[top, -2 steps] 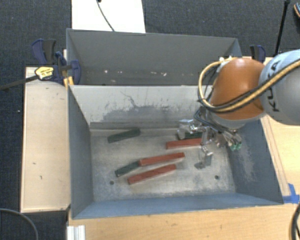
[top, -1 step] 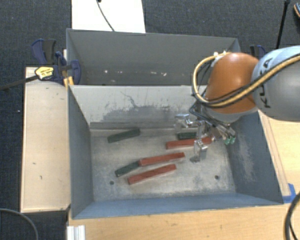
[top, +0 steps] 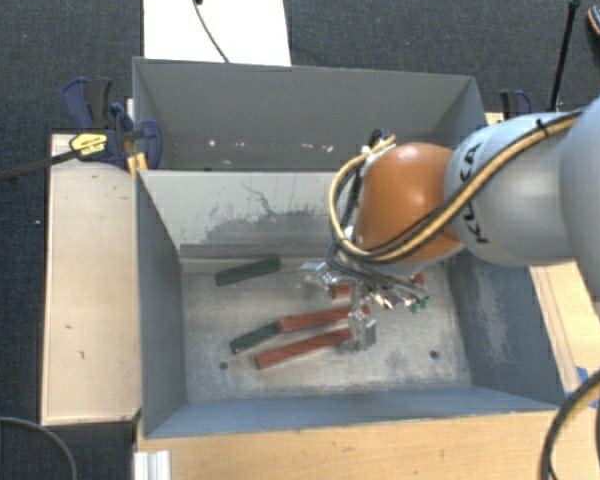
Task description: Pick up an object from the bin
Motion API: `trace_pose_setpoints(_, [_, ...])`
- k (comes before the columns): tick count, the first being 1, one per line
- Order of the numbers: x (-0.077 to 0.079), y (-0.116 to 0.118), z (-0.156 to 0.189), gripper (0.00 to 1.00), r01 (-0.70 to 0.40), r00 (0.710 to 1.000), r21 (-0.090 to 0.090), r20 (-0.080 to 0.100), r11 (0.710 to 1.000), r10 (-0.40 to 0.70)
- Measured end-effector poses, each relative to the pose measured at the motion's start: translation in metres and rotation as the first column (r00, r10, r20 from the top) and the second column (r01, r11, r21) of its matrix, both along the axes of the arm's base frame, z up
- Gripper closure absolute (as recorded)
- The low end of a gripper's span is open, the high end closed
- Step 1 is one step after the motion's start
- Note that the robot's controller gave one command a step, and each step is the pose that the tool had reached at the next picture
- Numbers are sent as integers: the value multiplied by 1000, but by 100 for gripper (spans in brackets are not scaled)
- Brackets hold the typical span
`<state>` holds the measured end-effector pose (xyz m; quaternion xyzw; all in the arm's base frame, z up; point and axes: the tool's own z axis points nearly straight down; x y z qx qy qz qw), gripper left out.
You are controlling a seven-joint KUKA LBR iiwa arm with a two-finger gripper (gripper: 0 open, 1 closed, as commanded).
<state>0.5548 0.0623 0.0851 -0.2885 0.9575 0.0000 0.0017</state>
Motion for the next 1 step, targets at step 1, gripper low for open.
trace_pose_setpoints(1, [6,16,-12,100,-131,991,2,3,991,131])
